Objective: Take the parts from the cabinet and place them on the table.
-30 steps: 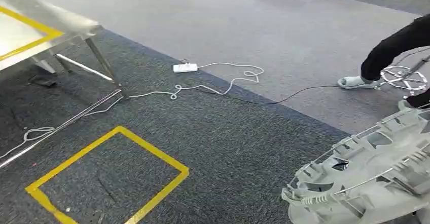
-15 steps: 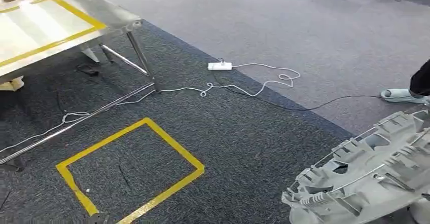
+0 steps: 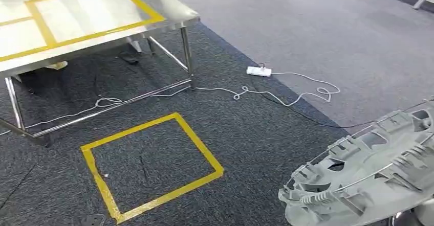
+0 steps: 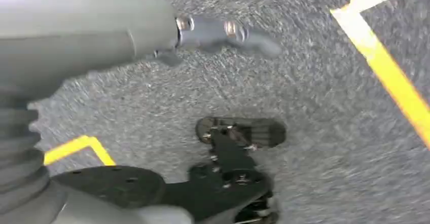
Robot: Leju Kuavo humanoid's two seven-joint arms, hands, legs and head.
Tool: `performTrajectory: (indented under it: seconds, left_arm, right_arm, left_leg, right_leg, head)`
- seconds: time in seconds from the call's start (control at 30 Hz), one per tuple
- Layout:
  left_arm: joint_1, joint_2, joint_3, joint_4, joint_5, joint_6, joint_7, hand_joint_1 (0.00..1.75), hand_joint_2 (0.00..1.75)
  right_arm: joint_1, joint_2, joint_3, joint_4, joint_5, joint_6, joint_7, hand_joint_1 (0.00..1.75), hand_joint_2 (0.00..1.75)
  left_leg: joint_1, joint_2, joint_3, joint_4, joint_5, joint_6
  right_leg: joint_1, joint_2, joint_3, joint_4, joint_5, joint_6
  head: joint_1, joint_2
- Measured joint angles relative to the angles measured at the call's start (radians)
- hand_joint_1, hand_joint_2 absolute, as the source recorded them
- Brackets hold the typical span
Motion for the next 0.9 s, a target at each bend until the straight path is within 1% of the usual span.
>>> performTrajectory:
  seconds: [0.03,0.07,0.1,0.13,0.17,0.2,0.23,0.27,0.33,0.37,0.4,0.43,0.47,0.5,0.53,0.57,0.6,0.63,0.67,0.7,0.73,0.77,0.83,0.87,0.9]
  left_arm:
    - [0.0,0.0,0.0,0.0,-0.003,0.0,-0.001,0.0,1.75]
    - [0.003,0.0,0.0,0.0,-0.005,0.0,-0.001,0.0,1.75]
    - [0.004,-0.001,-0.001,0.0,-0.006,0.0,-0.001,0.0,1.75]
    - [0.004,-0.003,-0.001,0.0,-0.006,0.0,-0.001,0.0,1.75]
    - [0.003,-0.004,-0.002,0.0,-0.005,0.0,-0.001,0.0,1.75]
    - [0.003,-0.004,-0.002,0.0,-0.006,0.0,-0.001,0.0,1.75]
    - [0.001,-0.002,-0.002,0.0,-0.006,0.0,-0.001,0.0,1.75]
    - [0.002,-0.002,-0.002,0.0,-0.006,0.0,-0.001,0.0,1.75]
    - [0.008,-0.002,-0.002,0.0,-0.006,0.0,-0.002,0.0,1.75]
    - [0.009,-0.001,-0.002,0.0,-0.006,0.0,-0.002,0.0,1.75]
    - [0.01,0.001,-0.002,0.0,-0.006,0.001,-0.002,0.0,1.75]
    - [0.007,-0.001,-0.002,0.0,-0.006,0.001,-0.002,0.0,1.75]
    - [0.004,-0.002,-0.002,0.0,-0.006,0.001,-0.002,0.0,1.75]
    - [0.002,-0.003,-0.003,0.0,-0.006,0.001,-0.002,0.0,1.75]
    - [0.002,-0.004,-0.003,0.0,-0.006,0.001,-0.002,0.0,1.75]
    - [0.003,-0.004,-0.003,0.0,-0.006,0.001,-0.002,0.0,1.75]
    - [0.005,-0.004,-0.003,0.0,-0.006,0.001,-0.002,0.0,1.75]
    - [0.006,-0.003,-0.003,0.0,-0.007,0.002,-0.002,0.0,1.75]
    - [0.006,-0.003,-0.003,0.0,-0.012,0.005,-0.002,0.0,1.75]
    - [0.005,-0.003,-0.006,0.0,-0.022,0.009,-0.002,0.0,1.75]
    - [0.002,-0.003,-0.008,0.0,-0.028,0.011,-0.002,0.0,1.75]
    - [-0.001,-0.003,-0.008,0.0,-0.027,0.01,-0.002,0.0,1.75]
    - [0.004,-0.004,-0.008,0.0,-0.018,0.002,-0.002,0.0,1.75]
    - [0.006,-0.005,-0.008,0.0,-0.017,0.0,-0.001,0.0,1.75]
    - [0.008,-0.006,-0.008,0.0,-0.017,0.0,0.0,0.0,1.75]
  right_arm:
    - [0.0,0.0,0.0,0.003,0.0,0.0,0.001,1.75,1.75]
    - [0.0,0.0,0.0,0.005,-0.001,0.0,0.003,1.75,1.75]
    - [-0.001,0.0,0.0,0.006,-0.002,0.0,0.004,1.75,1.75]
    - [-0.001,0.0,0.0,0.007,-0.002,0.0,0.004,1.75,1.75]
    - [-0.001,0.0,0.0,0.008,-0.002,0.0,0.003,1.75,1.75]
    - [-0.003,0.0,0.0,0.008,-0.002,0.0,0.003,1.75,1.75]
    - [-0.003,0.0,0.0,0.01,-0.002,0.0,0.003,1.75,1.75]
    - [-0.003,0.0,0.0,0.011,-0.002,0.0,0.003,1.75,1.75]
    - [-0.003,0.0,0.0,0.015,-0.002,0.0,0.005,1.75,1.75]
    - [-0.004,0.0,0.001,0.016,-0.002,0.001,0.004,1.75,1.75]
    - [-0.003,0.0,0.001,0.017,-0.001,0.001,0.004,1.75,1.75]
    - [-0.003,0.0,0.001,0.017,-0.001,0.0,0.003,1.75,1.75]
    - [-0.003,0.0,0.001,0.017,-0.001,0.001,0.003,1.75,1.75]
    - [-0.002,0.0,0.001,0.017,0.0,0.001,0.003,1.75,1.75]
    - [-0.002,0.0,0.001,0.018,0.0,0.001,0.003,1.75,1.75]
    - [-0.002,0.001,0.001,0.019,0.0,0.001,0.003,1.75,1.75]
    - [-0.002,0.001,0.001,0.019,-0.001,0.001,0.003,1.75,1.75]
    - [-0.003,0.001,0.001,0.019,-0.001,0.001,0.003,1.75,1.75]
    - [-0.003,0.001,0.001,0.019,0.0,0.001,0.003,1.75,1.75]
    - [-0.004,0.001,0.001,0.019,0.001,0.002,0.003,1.75,1.75]
    - [-0.004,0.001,0.001,0.019,0.002,0.003,0.003,1.75,1.75]
    - [-0.005,0.001,0.0,0.019,0.002,0.003,0.003,1.75,1.75]
    - [-0.007,0.002,0.001,0.022,0.003,0.005,0.004,1.75,1.75]
    - [-0.009,0.003,0.001,0.024,0.003,0.006,0.004,1.75,1.75]
    - [-0.01,0.003,0.001,0.024,0.002,0.005,0.005,1.75,1.75]
  left_leg:
    - [0.0,-0.014,0.0,0.001,0.0,0.0]
    - [0.0,-0.027,0.002,0.001,0.0,0.0]
    - [0.001,-0.041,0.003,0.002,0.0,-0.001]
    - [0.004,-0.056,0.005,0.002,0.0,-0.004]
    - [0.007,-0.07,0.008,0.004,-0.002,-0.008]
    - [0.008,-0.084,0.008,0.007,-0.005,-0.016]
    - [0.002,-0.095,0.0,0.015,-0.006,-0.023]
    - [0.004,-0.104,-0.008,0.013,-0.001,-0.027]
    - [0.009,-0.125,-0.012,0.004,0.008,-0.041]
    - [0.01,-0.137,-0.014,0.006,0.007,-0.044]
    - [0.003,-0.091,-0.018,0.018,-0.006,-0.049]
    - [0.001,-0.046,-0.042,0.064,-0.036,-0.054]
    - [0.002,-0.018,-0.083,0.144,-0.077,-0.058]
    - [0.004,-0.005,-0.129,0.235,-0.115,-0.06]
    - [0.005,-0.002,-0.164,0.303,-0.135,-0.06]
    - [0.005,-0.001,-0.178,0.326,-0.133,-0.06]
    - [0.005,-0.001,-0.168,0.303,-0.104,-0.058]
    - [0.004,0.002,-0.135,0.239,-0.06,-0.054]
    - [0.003,0.014,-0.09,0.153,-0.016,-0.049]
    - [-0.004,0.056,-0.04,0.065,0.019,-0.039]
    - [-0.014,0.096,-0.019,0.023,0.008,-0.035]
    - [-0.013,0.085,-0.019,0.015,0.006,-0.028]
    - [-0.015,0.065,-0.024,0.014,0.005,-0.02]
    - [-0.014,0.054,-0.022,0.01,0.007,-0.014]
    - [-0.003,0.043,-0.015,0.002,0.012,-0.007]
  right_leg:
    - [0.0,0.003,-0.035,0.064,-0.018,0.002]
    - [0.0,0.003,-0.045,0.071,-0.006,0.003]
    - [-0.001,0.004,-0.031,0.035,0.026,0.003]
    - [-0.004,0.009,0.003,-0.04,0.073,0.003]
    - [-0.008,0.024,0.046,-0.128,0.119,0.005]
    - [-0.019,0.075,0.083,-0.208,0.142,0.011]
    - [-0.027,0.117,0.099,-0.234,0.125,0.011]
    - [-0.025,0.107,0.097,-0.228,0.126,-0.001]
    - [-0.018,0.088,0.094,-0.225,0.126,-0.015]
    - [-0.025,0.073,0.098,-0.232,0.129,-0.024]
    - [-0.023,0.057,0.102,-0.234,0.129,-0.032]
    - [-0.021,0.045,0.103,-0.235,0.128,-0.037]
    - [-0.018,0.03,0.103,-0.235,0.126,-0.039]
    - [-0.015,0.013,0.103,-0.235,0.125,-0.042]
    - [-0.014,-0.001,0.104,-0.235,0.124,-0.043]
    - [-0.013,-0.014,0.105,-0.235,0.123,-0.044]
    - [-0.011,-0.027,0.107,-0.235,0.121,-0.045]
    - [-0.01,-0.038,0.111,-0.235,0.118,-0.044]
    - [-0.008,-0.05,0.117,-0.235,0.115,-0.043]
    - [-0.007,-0.059,0.123,-0.235,0.111,-0.039]
    - [0.001,-0.068,0.124,-0.233,0.106,-0.032]
    - [0.004,-0.073,0.123,-0.232,0.103,-0.028]
    - [0.005,-0.097,0.131,-0.241,0.103,-0.021]
    - [0.006,-0.108,0.137,-0.244,0.101,-0.015]
    - [0.003,-0.101,0.134,-0.241,0.092,-0.008]
  head:
    - [0.0,0.0]
    - [0.0,0.0]
    - [-0.001,0.0]
    - [0.0,0.0]
    - [0.0,0.0]
    - [0.001,0.0]
    - [0.003,0.0]
    - [-0.001,0.0]
    - [0.0,0.0]
    - [-0.001,0.0]
    - [-0.002,0.0]
    - [-0.015,0.0]
    - [-0.013,0.0]
    - [-0.015,0.0]
    - [-0.014,0.0]
    - [-0.014,0.0]
    - [-0.015,0.0]
    - [-0.014,0.0]
    - [-0.014,0.0]
    - [-0.015,0.0]
    - [-0.014,0.0]
    - [-0.014,0.0]
    - [-0.013,0.0]
    - [-0.014,0.0]
    - [-0.012,0.0]
